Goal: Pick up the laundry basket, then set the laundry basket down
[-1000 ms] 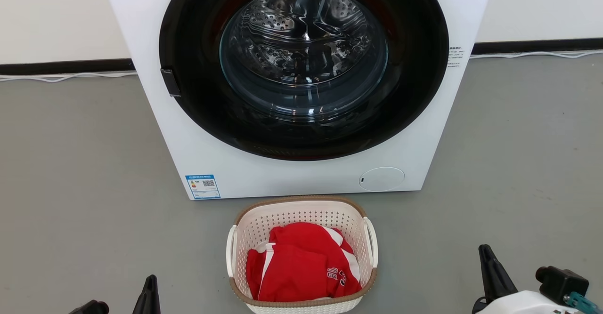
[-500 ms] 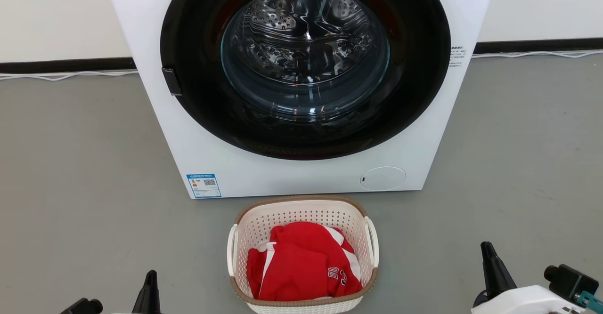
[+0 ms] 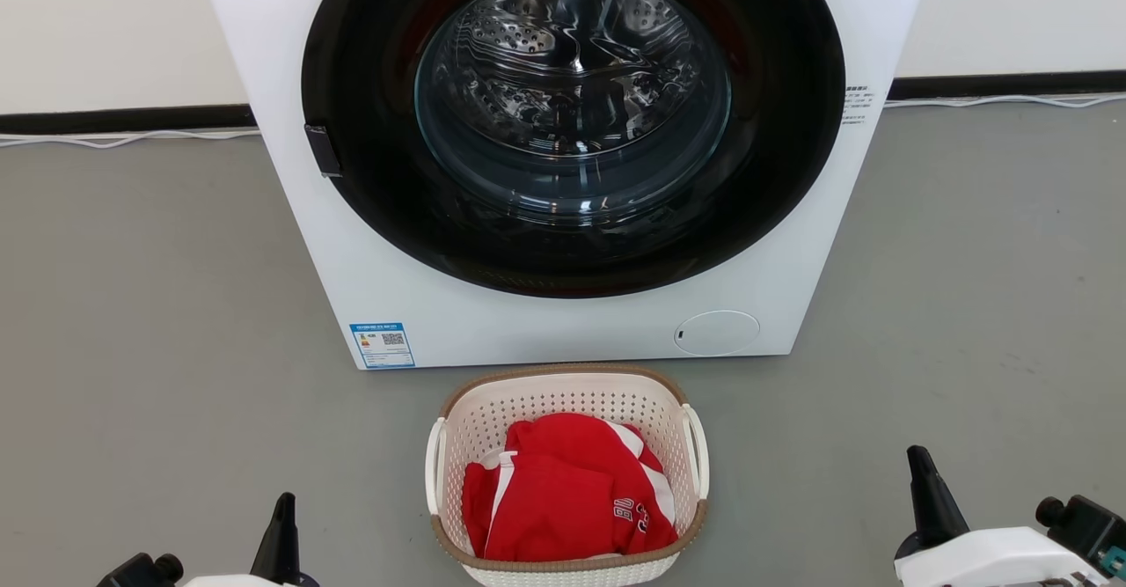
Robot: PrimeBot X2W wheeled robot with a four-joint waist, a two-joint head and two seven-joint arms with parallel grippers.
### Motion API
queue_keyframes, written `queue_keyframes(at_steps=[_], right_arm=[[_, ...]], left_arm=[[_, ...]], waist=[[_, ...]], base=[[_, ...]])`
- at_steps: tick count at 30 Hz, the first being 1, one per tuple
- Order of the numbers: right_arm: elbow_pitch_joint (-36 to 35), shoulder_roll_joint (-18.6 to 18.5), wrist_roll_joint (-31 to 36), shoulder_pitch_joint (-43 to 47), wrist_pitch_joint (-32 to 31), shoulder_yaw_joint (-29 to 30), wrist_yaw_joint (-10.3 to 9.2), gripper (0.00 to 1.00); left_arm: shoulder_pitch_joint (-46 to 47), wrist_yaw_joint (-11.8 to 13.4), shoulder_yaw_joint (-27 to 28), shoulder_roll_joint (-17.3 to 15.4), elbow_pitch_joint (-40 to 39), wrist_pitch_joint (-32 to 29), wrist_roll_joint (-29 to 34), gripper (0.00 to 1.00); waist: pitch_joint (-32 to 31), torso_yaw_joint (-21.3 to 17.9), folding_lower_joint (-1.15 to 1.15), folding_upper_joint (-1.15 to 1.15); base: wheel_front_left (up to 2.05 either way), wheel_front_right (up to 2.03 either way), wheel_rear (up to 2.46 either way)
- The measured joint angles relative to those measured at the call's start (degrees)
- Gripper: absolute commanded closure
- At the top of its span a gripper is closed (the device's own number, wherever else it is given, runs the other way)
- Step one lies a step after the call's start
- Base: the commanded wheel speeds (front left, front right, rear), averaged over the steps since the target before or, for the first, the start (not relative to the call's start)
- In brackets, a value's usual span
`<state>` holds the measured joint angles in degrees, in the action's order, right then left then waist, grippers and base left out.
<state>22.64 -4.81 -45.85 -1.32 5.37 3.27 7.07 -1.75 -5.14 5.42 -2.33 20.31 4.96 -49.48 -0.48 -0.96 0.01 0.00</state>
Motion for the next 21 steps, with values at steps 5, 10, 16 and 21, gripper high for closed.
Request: queue_keyframes(at_steps=[5,10,16,21], right_arm=[[-0.3,0.1,-2.7,-0.1,-0.9,0.2,0.01,1.00],[-1.0,0.3,-6.1,-0.1,-1.7,0.4,0.00,1.00],[-1.5,0.5,-10.0,-0.2,-2.4,0.7,0.00,1.00],[-1.9,0.7,-13.4,-0.2,-3.4,1.0,0.00,1.00]], left_arm=[[0.2,-0.2,0.0,0.0,-0.2,-0.6,-2.2,1.00],[0.9,-0.2,0.0,0.0,-0.5,-1.5,-5.3,1.00],[1.2,-0.5,-0.1,0.0,-1.0,-2.5,-8.9,1.00],[1.3,-0.5,-0.1,0.0,-1.4,-3.3,-12.1,1.00]], waist=[[0.0,0.1,0.00,0.00],[0.1,0.1,0.00,0.00],[0.1,0.2,0.00,0.00],[0.2,0.3,0.00,0.00]], base=[[0.00,0.00,0.00],[0.00,0.00,0.00],[0.00,0.00,0.00],[0.00,0.00,0.00]])
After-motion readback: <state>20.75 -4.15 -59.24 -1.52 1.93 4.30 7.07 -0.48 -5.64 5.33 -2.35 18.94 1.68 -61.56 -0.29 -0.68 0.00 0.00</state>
